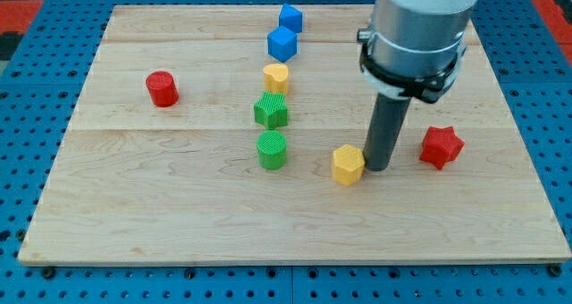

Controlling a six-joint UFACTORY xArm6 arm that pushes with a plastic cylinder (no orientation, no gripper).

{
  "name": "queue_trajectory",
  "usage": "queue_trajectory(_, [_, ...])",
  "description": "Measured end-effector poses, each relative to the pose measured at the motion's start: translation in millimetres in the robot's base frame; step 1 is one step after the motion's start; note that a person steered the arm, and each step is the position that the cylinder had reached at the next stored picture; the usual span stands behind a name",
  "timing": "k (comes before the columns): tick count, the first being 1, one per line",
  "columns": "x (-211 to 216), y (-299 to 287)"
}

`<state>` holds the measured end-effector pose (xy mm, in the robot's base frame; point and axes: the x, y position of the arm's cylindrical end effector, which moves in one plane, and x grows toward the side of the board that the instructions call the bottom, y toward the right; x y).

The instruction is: Move yellow hexagon below green circle

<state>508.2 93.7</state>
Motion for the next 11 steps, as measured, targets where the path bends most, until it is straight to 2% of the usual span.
queue_trajectory(2, [26.1,-37.1])
queue_trajectory(3, [8.3,0.6])
queue_trajectory(4, [-15.3,-10.2])
queue_trajectory(8, [31.2,-66.4])
queue_trajectory(11, [32.9,-83.2])
